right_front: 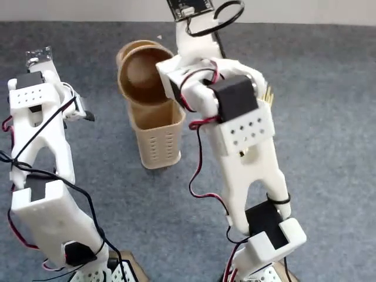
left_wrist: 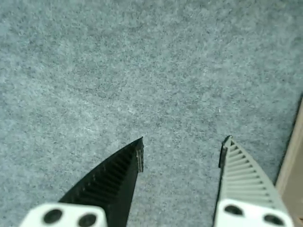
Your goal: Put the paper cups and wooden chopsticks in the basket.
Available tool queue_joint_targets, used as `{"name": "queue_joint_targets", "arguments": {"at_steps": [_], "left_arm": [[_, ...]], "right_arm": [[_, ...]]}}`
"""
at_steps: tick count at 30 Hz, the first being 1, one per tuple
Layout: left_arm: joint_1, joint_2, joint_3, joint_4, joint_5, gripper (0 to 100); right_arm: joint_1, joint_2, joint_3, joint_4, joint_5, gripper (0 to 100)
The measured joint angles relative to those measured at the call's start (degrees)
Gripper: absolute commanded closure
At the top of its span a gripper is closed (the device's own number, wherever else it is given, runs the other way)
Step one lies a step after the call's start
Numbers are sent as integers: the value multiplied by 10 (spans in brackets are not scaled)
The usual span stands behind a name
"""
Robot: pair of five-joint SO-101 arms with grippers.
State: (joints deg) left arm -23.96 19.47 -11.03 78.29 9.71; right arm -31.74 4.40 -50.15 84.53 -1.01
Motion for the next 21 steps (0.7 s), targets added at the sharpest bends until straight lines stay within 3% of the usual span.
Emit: {"name": "queue_joint_targets", "arguments": {"at_steps": [21], "left_arm": [[4,0,0,0,0,740]], "right_arm": [[22,119,11,-95,11,995]]}}
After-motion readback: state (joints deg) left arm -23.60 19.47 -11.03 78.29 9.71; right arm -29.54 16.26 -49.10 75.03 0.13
